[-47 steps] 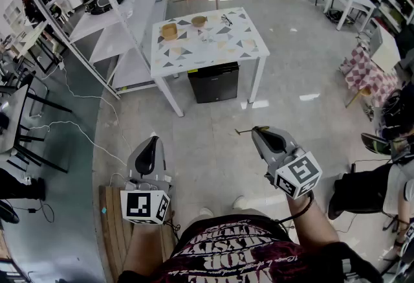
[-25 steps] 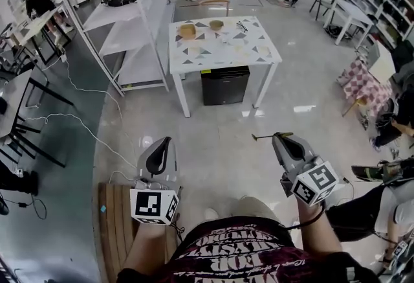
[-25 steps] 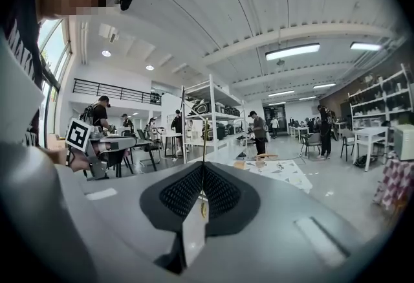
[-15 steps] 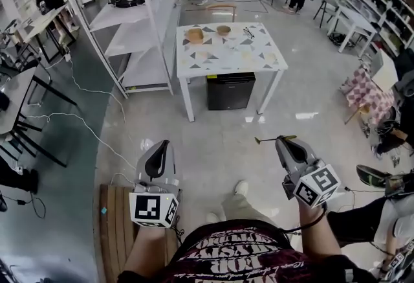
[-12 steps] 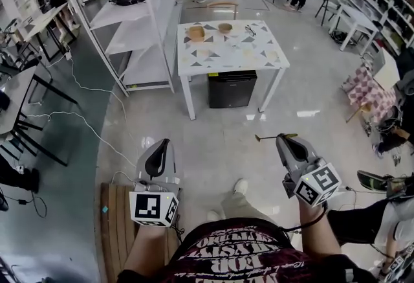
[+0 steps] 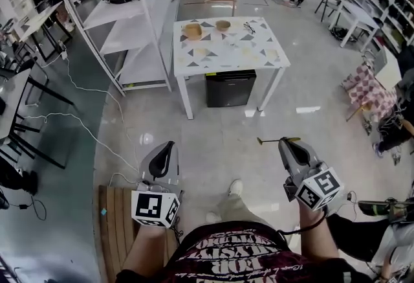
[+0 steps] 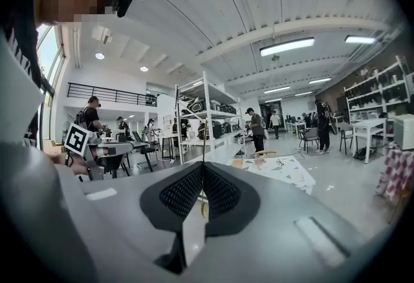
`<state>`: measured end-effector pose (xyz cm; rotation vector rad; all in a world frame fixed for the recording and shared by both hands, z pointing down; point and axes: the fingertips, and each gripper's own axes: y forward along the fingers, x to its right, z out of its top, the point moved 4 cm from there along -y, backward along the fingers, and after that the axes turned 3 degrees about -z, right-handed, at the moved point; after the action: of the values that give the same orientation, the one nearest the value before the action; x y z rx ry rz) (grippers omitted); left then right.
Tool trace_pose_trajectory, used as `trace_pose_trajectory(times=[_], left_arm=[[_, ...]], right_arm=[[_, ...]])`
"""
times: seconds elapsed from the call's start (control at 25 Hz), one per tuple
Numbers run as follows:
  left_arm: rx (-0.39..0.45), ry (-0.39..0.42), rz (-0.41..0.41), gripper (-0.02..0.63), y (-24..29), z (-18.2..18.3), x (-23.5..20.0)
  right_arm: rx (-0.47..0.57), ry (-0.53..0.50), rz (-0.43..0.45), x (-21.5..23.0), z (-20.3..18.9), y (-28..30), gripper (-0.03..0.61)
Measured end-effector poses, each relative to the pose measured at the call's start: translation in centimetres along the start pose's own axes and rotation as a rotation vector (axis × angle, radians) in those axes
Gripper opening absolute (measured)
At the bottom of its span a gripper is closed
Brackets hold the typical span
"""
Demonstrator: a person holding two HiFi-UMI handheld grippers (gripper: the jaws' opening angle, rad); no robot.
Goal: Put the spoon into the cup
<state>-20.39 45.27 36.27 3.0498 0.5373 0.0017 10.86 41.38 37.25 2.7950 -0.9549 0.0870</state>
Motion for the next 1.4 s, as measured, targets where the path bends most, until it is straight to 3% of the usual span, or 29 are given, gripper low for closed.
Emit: trace_pose_trajectory(times=[0.8, 1.4], left_arm=[[-0.051, -0.018, 0.003, 0.000, 10.0, -1.6, -2.3], [-0.039, 0.023, 0.026, 0.000, 18.7, 0.9, -1.7]], right_arm=[[-0.047, 0.013, 0.012, 6.8, 0.4, 7.1, 0.034], [-0.018, 0.018, 0.059, 14.1, 3.1, 11.8, 0.034]])
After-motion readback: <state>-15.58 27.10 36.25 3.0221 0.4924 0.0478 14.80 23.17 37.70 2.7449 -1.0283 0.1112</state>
